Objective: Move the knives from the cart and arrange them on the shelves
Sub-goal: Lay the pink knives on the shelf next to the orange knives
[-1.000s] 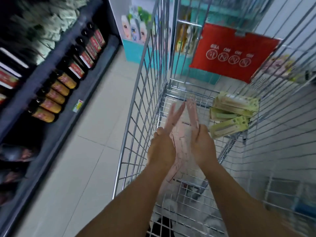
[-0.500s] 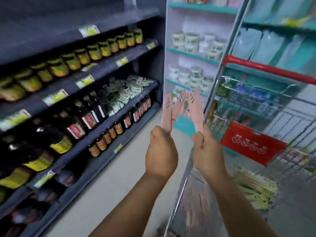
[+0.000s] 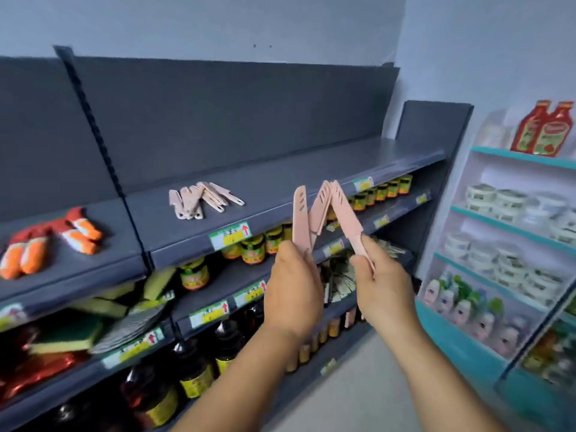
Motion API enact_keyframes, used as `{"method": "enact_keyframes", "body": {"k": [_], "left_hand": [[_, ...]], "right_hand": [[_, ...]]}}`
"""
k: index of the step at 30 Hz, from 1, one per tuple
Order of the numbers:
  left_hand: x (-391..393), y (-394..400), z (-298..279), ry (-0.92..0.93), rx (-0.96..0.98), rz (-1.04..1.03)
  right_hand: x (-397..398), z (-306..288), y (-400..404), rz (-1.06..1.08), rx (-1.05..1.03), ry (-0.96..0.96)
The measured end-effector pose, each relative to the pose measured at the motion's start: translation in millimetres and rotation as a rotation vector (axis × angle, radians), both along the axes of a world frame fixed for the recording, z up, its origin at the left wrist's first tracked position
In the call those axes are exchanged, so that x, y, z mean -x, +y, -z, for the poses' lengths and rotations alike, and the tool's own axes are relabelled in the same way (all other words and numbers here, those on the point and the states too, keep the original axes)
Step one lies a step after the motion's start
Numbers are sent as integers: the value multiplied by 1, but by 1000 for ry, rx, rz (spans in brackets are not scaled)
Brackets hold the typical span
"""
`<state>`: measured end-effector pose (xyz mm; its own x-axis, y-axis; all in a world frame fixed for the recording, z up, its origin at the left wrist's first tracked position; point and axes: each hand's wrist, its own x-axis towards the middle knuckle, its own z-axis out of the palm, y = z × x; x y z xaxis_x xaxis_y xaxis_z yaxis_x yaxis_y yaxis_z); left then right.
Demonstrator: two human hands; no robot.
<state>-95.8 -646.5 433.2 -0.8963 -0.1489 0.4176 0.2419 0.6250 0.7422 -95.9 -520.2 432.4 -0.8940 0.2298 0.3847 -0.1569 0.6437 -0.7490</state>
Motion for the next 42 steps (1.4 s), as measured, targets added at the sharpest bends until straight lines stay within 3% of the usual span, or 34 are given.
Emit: {"method": "enact_keyframes", "body": {"k": [8, 16, 26, 31, 36, 42], "left_hand": [[40, -118, -34, 26, -50, -123], [109, -182, -49, 0, 55, -194], [219, -197, -31, -337, 143, -404], [246, -190, -29, -505, 352, -479], [256, -187, -23, -629, 481, -407], [262, -196, -21, -691, 428, -333]], "right_hand": [[61, -32, -114, -170, -74, -21], [144, -56, -179, -258, -282, -84], [265, -44, -210, -274, -458, -200], [300, -29, -216, -348, -571, -298], [318, -18, -215, -445, -713, -374], [321, -17, -213, -469, -744, -426]]}}
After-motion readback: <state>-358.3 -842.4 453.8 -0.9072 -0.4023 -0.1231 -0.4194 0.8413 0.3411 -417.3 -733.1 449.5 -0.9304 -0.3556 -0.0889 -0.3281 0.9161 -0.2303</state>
